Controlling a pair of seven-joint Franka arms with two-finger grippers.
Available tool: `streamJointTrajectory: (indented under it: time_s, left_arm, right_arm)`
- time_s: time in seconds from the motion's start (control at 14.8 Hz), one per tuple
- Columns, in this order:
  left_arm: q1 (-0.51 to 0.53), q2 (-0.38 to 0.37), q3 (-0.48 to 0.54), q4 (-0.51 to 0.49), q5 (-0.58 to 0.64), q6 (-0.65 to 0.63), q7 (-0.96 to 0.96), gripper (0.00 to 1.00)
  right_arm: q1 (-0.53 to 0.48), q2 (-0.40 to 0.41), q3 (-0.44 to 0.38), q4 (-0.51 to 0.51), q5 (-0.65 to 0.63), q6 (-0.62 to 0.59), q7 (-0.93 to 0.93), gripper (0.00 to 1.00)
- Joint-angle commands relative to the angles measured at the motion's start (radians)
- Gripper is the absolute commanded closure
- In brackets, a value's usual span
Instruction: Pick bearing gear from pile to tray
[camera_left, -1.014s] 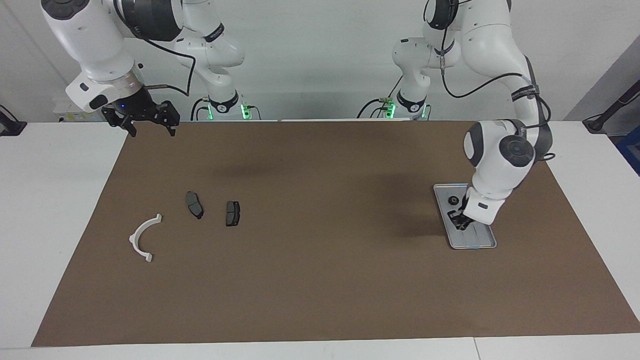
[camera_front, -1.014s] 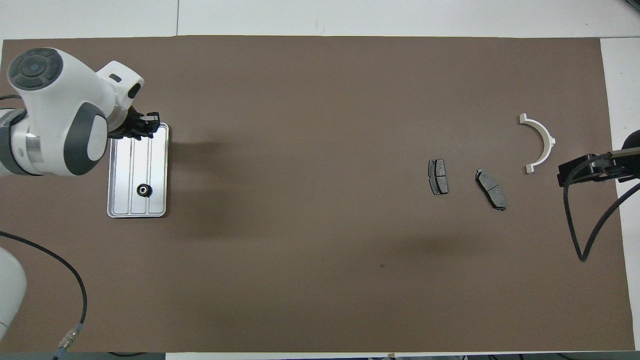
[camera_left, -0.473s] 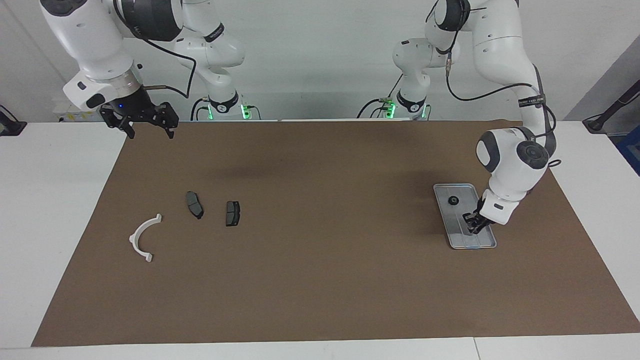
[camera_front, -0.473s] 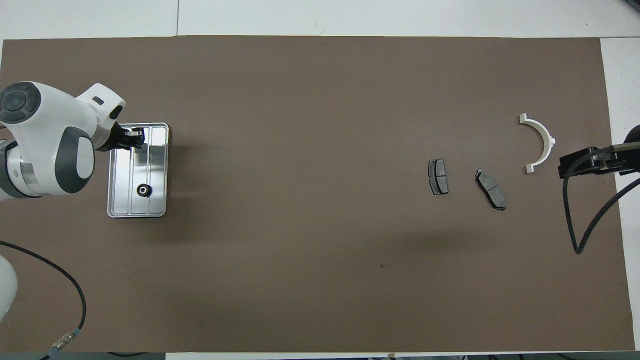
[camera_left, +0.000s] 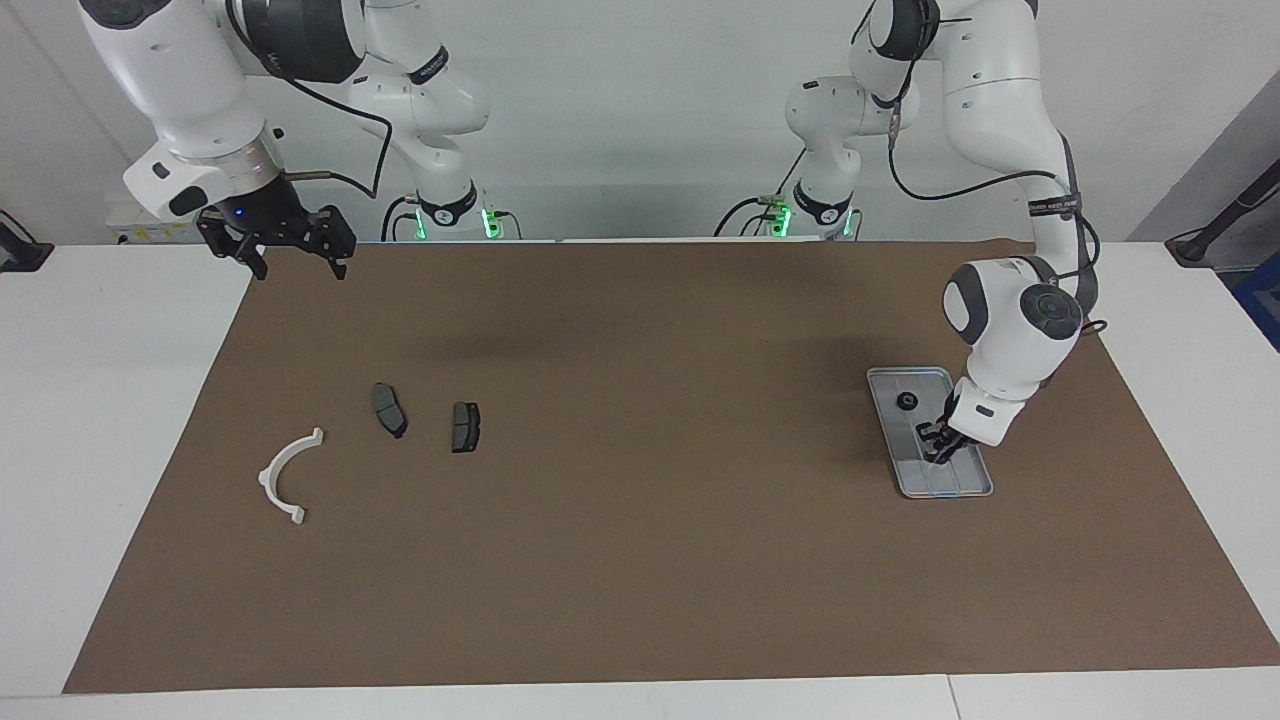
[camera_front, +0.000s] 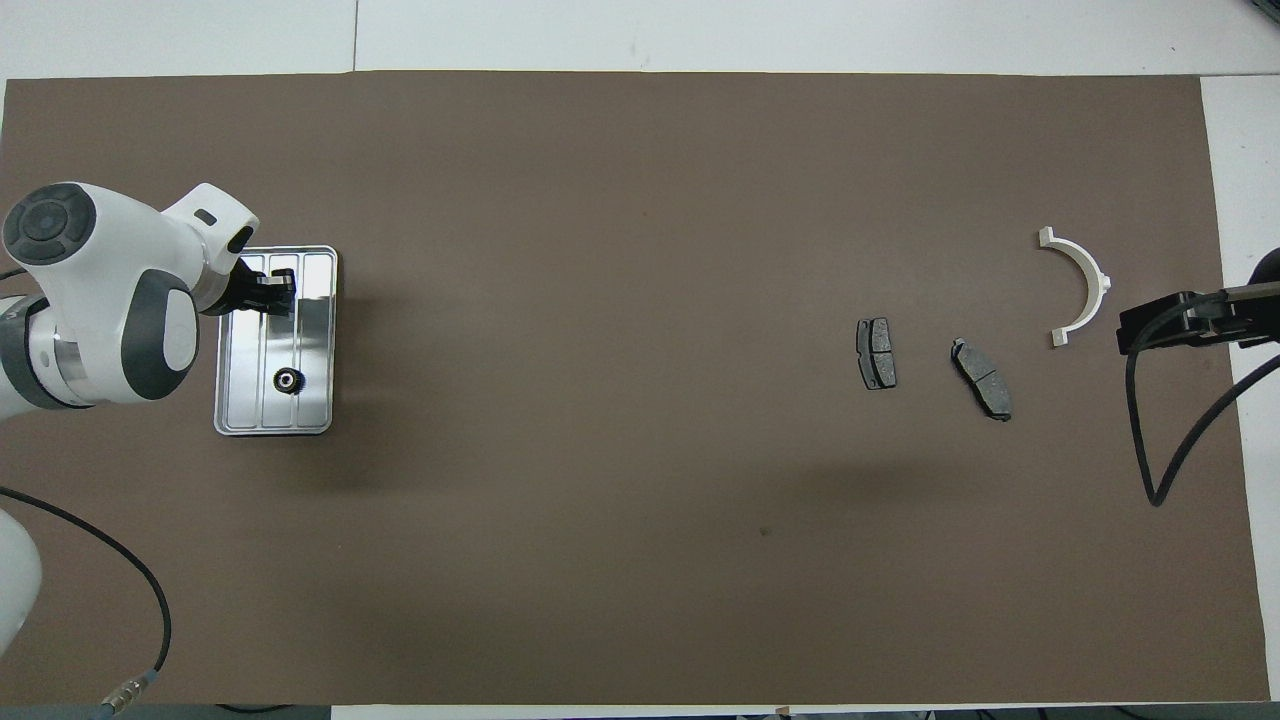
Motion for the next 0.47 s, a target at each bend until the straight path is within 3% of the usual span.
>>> streamJointTrajectory:
  time_s: [0.0,0.07,0.14,0.41]
  left_arm:
    - [0.008,-0.032,0.001,-0.034,-0.010,0.018,0.012,0.34]
    - [0.013,-0.037,0.002,-0.024,-0.010,0.011,0.011,0.23]
    - [0.018,-0.061,0.001,-0.011,-0.010,-0.008,0.010,0.00]
    - [0.019,-0.223,0.004,0.026,-0.012,-0.196,0.012,0.00]
  right_arm:
    - [-0.015,-0.019,0.010,-0.029,0.005,0.026,0.017,0.00]
    - [-0.015,-0.019,0.010,-0.029,0.004,0.026,0.017,0.00]
    - [-0.015,-0.019,0.010,-0.029,0.005,0.026,0.015,0.00]
    - [-0.015,-0.019,0.010,-0.028,0.004,0.026,0.014,0.00]
